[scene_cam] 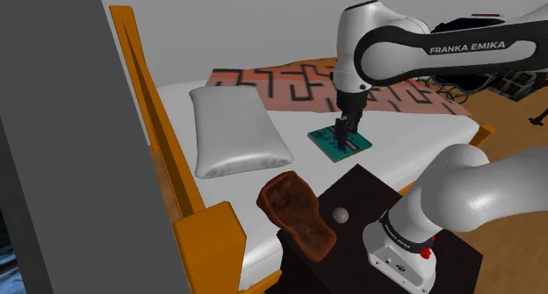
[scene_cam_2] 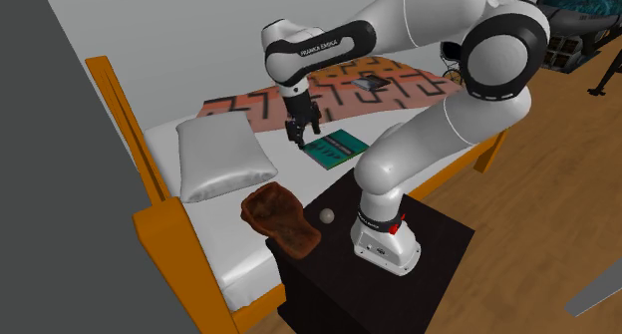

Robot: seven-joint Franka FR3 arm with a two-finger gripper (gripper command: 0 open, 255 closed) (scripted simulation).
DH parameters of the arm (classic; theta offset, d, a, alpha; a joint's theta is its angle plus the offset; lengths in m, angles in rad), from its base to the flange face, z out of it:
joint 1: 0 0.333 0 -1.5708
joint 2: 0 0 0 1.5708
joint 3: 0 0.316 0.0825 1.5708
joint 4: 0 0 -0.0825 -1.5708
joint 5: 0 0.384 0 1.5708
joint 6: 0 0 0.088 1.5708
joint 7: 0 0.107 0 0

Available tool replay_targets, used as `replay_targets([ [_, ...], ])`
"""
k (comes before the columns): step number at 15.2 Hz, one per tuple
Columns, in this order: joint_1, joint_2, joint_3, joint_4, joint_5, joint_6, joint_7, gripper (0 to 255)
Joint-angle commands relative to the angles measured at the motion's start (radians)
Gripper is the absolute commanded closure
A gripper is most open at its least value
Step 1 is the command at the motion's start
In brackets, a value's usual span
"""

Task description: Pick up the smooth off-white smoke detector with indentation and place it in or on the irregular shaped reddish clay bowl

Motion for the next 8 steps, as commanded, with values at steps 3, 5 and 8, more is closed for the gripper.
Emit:
replay_targets([
  [3, 0.031, 0.051, 0.028, -0.089, 0.016, 0.083, 0.003, 0],
  [5, 0.045, 0.088, 0.041, -0.131, 0.024, 0.133, 0.004, 0],
  [8, 0.068, 0.155, 0.062, -0.188, 0.035, 0.214, 0.007, 0],
])
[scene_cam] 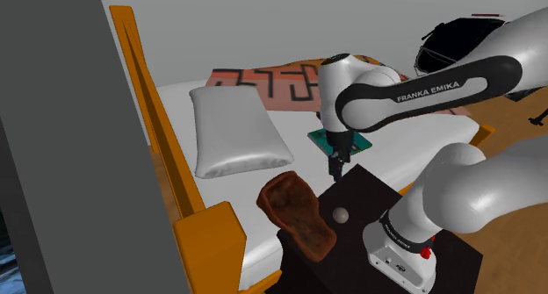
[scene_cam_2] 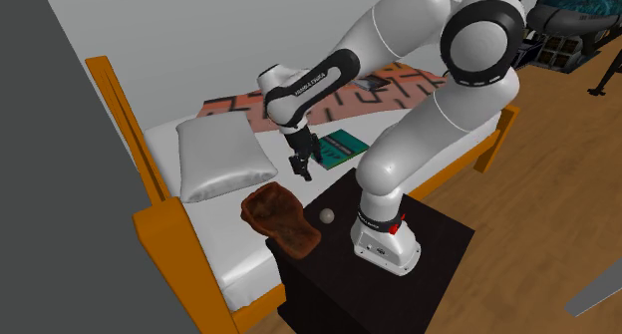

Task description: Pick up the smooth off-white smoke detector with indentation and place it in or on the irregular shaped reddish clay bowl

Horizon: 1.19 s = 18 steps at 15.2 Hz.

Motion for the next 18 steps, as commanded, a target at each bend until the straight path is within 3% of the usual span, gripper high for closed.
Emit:
replay_targets([
  [1, 0.022, 0.054, 0.021, -0.038, 0.016, 0.063, 0.010, 0],
  [8, 0.075, 0.296, 0.075, -0.129, 0.042, 0.294, 0.023, 0],
  [16, 0.067, 0.396, 0.080, -0.191, 0.028, 0.454, 0.036, 0],
  [18, 0.067, 0.396, 0.080, -0.191, 0.028, 0.454, 0.036, 0],
])
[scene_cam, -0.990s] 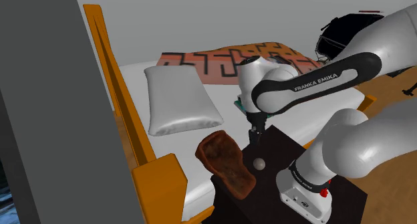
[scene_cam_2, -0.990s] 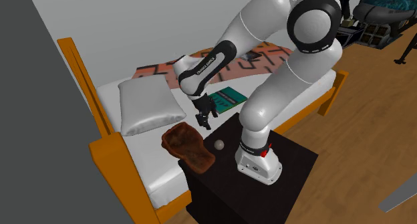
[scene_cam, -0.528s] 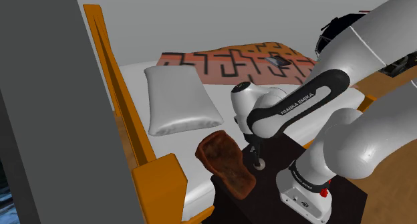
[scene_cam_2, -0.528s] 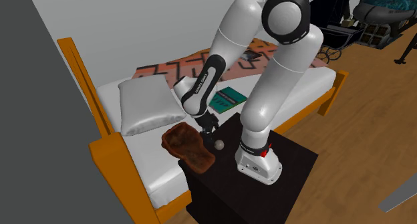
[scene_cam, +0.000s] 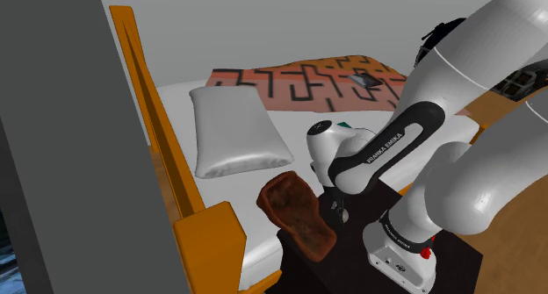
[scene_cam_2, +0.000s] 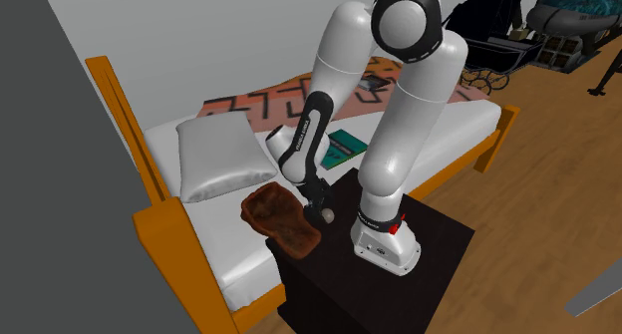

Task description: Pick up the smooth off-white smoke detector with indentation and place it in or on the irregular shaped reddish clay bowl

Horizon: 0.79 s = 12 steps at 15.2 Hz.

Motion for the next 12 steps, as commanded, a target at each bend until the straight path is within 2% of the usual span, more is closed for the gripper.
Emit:
replay_targets([
  [1, -0.002, 0.004, -0.001, -0.002, -0.003, 0.007, 0.000, 0],
  [6, -0.002, 0.004, -0.001, -0.002, -0.003, 0.007, 0.000, 0],
  [7, -0.002, 0.004, -0.001, -0.002, -0.003, 0.007, 0.000, 255],
  [12, -0.002, 0.004, -0.001, -0.002, -0.003, 0.007, 0.000, 255],
])
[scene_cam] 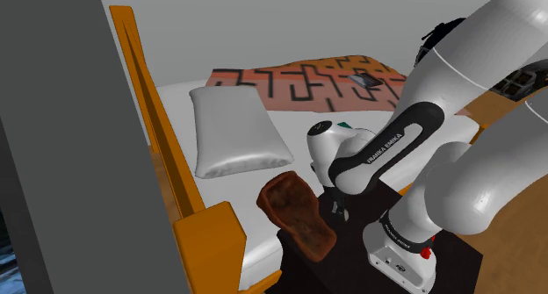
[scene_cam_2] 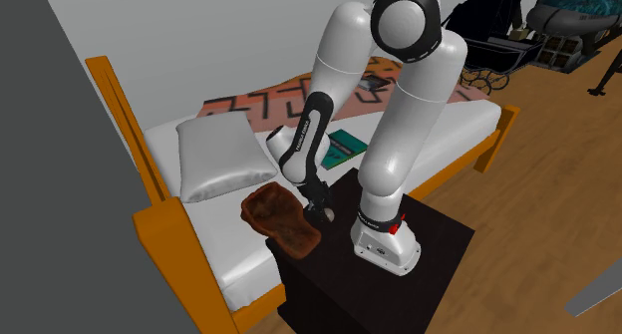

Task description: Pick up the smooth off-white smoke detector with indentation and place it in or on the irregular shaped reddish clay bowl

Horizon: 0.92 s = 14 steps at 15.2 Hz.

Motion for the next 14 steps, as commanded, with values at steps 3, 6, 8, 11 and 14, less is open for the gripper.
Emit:
replay_targets([
  [3, 0.000, 0.000, 0.000, 0.000, 0.000, 0.000, 0.000, 255],
  [6, 0.005, -0.052, -0.001, -0.002, 0.011, -0.049, -0.008, 255],
  [8, 0.010, -0.102, -0.003, -0.003, 0.019, -0.098, -0.015, 255],
  [11, 0.017, -0.174, -0.007, -0.001, 0.027, -0.171, -0.024, 255],
  [14, 0.022, -0.241, -0.011, 0.004, 0.032, -0.244, -0.031, 255],
])
